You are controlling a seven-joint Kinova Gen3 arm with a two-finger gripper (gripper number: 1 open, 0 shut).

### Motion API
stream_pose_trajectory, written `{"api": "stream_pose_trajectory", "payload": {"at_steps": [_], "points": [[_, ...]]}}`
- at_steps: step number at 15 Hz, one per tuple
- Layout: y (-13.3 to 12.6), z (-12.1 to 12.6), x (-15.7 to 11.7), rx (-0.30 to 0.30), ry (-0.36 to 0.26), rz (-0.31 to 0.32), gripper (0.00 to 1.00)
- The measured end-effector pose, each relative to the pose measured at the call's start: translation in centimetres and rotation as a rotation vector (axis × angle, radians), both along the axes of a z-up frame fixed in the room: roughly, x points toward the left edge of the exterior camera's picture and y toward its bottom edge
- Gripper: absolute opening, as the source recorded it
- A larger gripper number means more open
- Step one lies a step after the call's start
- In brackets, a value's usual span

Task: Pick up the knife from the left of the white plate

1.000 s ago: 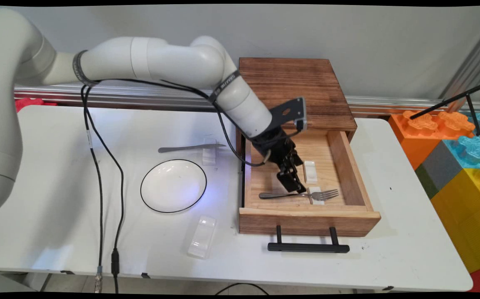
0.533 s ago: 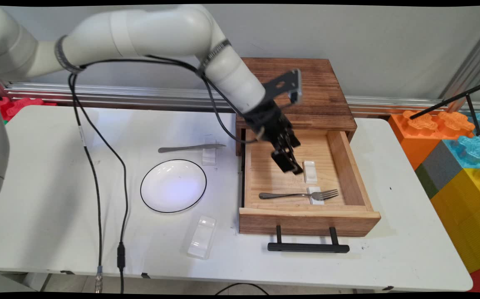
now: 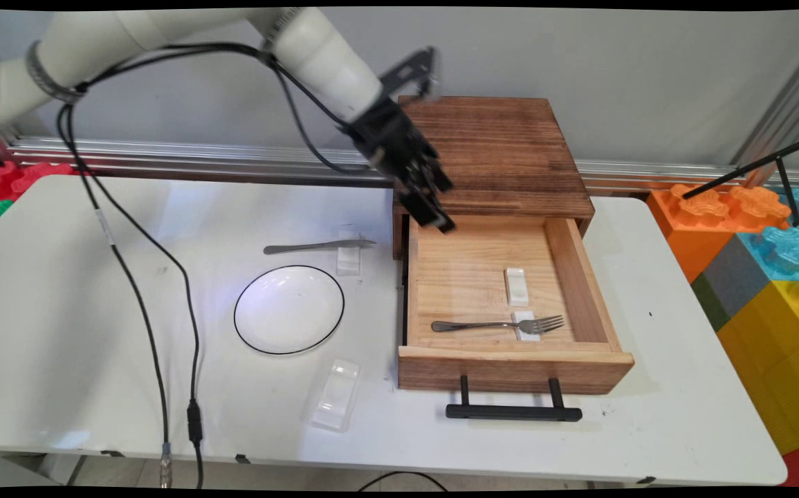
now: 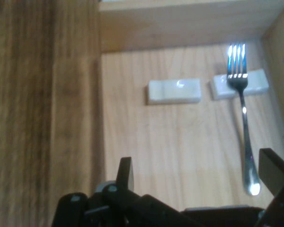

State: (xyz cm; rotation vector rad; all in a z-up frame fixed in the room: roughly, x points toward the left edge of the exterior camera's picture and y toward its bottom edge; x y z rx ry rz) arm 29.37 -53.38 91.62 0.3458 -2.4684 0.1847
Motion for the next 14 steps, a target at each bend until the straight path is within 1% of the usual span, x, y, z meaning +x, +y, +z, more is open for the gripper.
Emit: {"api": "stream_pose_trajectory", "payload": {"at_steps": [2, 6, 7, 9, 12, 14], "points": [[-0.1, 0.7, 2.1, -0.002, -0.014, 0.003, 1.0], [-0.1, 1.6, 7.7, -0.015, -0.055, 0.005, 1.0], [-0.1, 1.7, 8.6, -0.017, -0.062, 0.006, 1.0], [-0.2, 1.8, 10.9, -0.022, -0.082, 0.011, 1.0], [-0.6, 1.4, 15.3, -0.022, -0.12, 0.021, 1.0], [-0.9, 1.1, 17.2, -0.016, -0.133, 0.023, 1.0]]}}
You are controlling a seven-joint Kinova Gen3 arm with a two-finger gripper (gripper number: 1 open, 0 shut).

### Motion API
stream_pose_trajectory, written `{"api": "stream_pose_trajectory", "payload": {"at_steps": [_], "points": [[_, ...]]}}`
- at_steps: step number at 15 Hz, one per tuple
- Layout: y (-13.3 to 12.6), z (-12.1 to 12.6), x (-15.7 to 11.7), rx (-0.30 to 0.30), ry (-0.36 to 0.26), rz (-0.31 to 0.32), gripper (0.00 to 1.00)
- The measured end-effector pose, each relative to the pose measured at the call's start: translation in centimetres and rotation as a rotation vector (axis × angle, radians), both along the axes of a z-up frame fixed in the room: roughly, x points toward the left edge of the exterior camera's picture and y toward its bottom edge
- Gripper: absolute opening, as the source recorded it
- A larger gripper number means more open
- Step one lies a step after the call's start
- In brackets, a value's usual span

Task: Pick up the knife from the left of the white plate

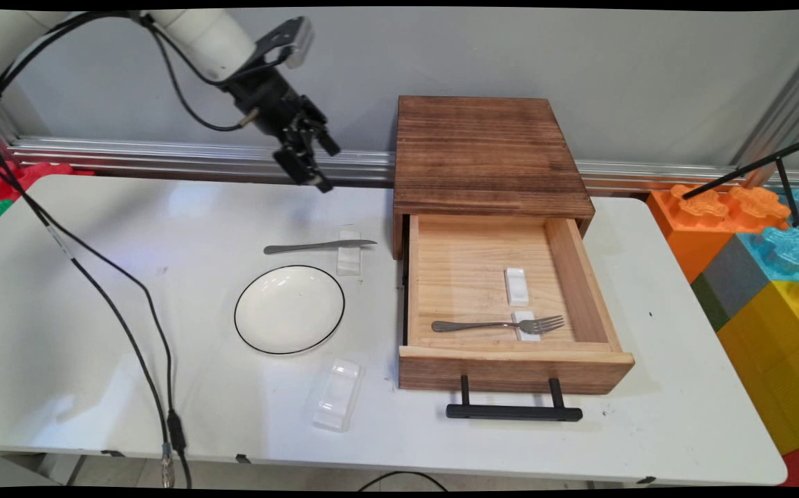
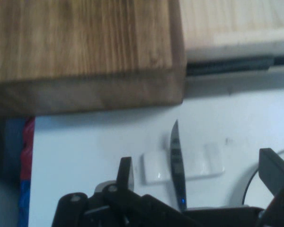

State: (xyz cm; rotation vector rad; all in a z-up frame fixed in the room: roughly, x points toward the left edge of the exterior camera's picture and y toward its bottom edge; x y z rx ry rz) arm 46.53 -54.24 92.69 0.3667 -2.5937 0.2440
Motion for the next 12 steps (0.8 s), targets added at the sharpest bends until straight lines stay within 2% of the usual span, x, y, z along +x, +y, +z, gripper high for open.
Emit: {"api": "stream_pose_trajectory", "payload": {"at_steps": [7, 12], "points": [[-0.6, -2.3, 4.9, 0.062, -0.045, 0.024, 1.0], [-1.3, -4.5, 6.0, 0.1, -0.069, 0.018, 1.0]]}}
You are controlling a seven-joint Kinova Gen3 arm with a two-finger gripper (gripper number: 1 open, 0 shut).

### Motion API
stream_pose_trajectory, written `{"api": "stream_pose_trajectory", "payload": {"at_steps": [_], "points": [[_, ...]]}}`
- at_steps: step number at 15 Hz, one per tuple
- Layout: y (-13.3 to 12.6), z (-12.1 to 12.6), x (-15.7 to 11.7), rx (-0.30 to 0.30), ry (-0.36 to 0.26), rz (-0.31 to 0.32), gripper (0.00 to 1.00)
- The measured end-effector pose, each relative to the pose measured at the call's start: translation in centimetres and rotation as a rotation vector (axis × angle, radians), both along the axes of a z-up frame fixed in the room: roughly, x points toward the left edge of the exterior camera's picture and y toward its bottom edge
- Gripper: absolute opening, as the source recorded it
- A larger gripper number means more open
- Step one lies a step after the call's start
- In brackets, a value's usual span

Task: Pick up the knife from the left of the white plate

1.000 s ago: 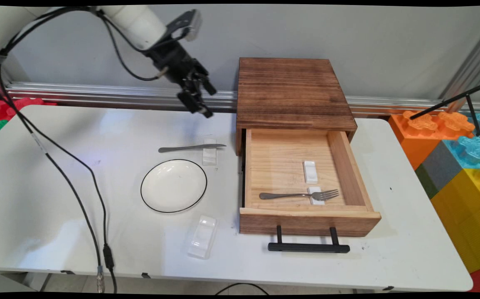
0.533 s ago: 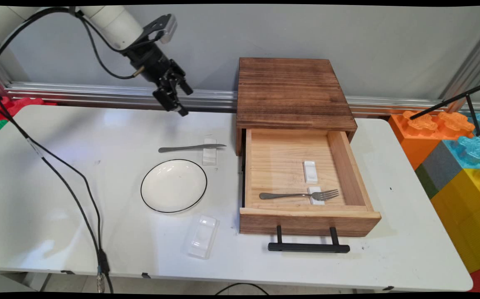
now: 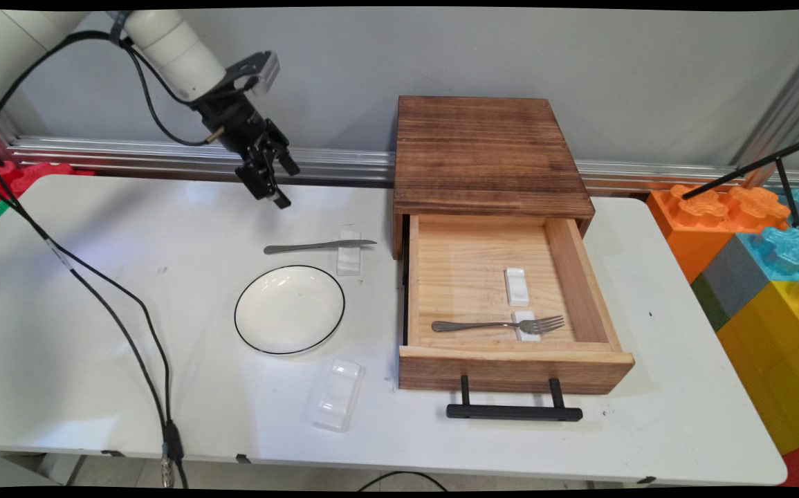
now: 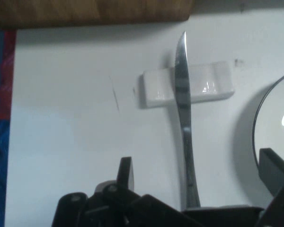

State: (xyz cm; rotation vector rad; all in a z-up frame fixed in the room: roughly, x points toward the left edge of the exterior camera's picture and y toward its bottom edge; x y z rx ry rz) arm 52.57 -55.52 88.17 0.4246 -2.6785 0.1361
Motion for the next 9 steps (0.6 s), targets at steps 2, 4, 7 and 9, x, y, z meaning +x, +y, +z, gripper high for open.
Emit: {"api": "stream_pose_trajectory", "payload": {"at_steps": [2, 4, 7, 9], "points": [[-0.4, -1.2, 0.1, 0.016, -0.015, -0.003, 1.0], [-0.7, -2.5, 0.1, 0.032, -0.027, -0.001, 1.0], [-1.1, -4.3, 0.1, 0.041, -0.031, 0.002, 1.0], [-1.4, -5.2, -0.1, 0.046, -0.029, -0.001, 1.0]]}}
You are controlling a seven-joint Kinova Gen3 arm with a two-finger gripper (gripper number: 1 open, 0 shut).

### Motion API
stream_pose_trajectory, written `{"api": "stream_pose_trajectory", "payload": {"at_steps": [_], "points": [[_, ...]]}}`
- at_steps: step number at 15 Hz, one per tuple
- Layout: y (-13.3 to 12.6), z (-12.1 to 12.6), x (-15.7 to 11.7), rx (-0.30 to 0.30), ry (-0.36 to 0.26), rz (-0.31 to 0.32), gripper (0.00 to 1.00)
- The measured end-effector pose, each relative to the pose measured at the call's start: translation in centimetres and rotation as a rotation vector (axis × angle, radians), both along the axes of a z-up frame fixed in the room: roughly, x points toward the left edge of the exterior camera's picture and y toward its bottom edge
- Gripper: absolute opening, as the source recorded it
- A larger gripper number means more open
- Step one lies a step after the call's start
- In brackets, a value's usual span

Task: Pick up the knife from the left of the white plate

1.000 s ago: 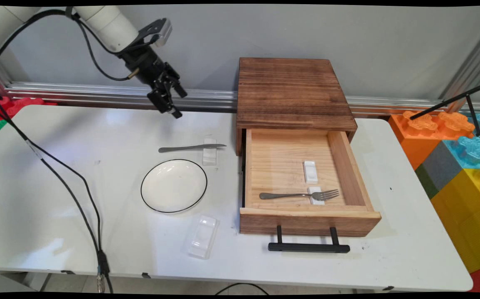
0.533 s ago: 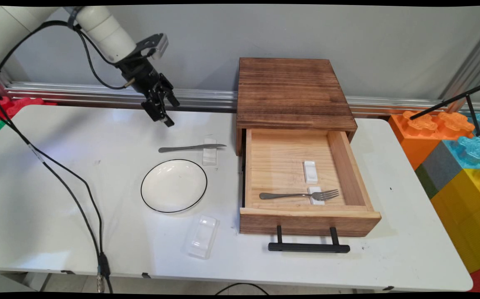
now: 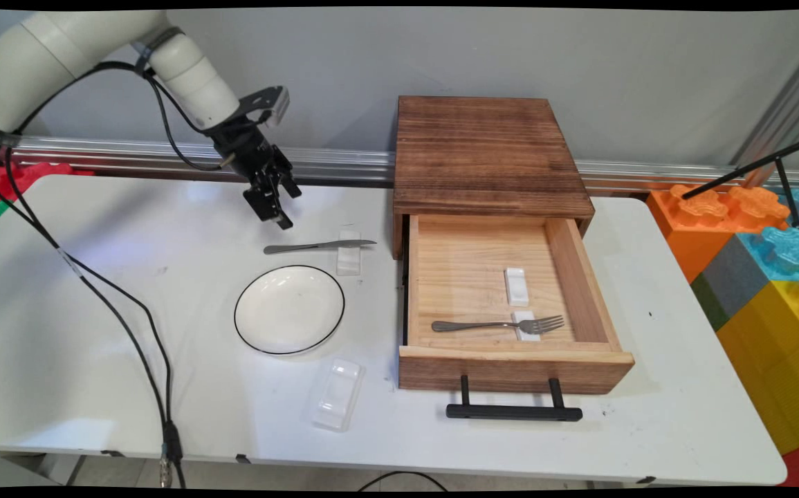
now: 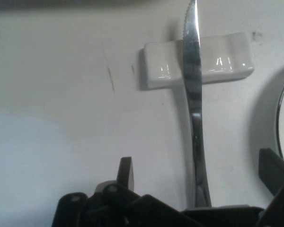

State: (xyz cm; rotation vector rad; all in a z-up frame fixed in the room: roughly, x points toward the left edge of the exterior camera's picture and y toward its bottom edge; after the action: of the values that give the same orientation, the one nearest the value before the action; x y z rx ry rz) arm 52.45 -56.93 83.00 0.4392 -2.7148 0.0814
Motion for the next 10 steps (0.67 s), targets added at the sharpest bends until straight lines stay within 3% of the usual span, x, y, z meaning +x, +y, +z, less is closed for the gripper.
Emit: {"api": "stream_pose_trajectory", "payload": {"at_steps": [10], "points": [[-1.1, -3.9, -1.8, 0.012, 0.012, -0.037, 1.0]]}}
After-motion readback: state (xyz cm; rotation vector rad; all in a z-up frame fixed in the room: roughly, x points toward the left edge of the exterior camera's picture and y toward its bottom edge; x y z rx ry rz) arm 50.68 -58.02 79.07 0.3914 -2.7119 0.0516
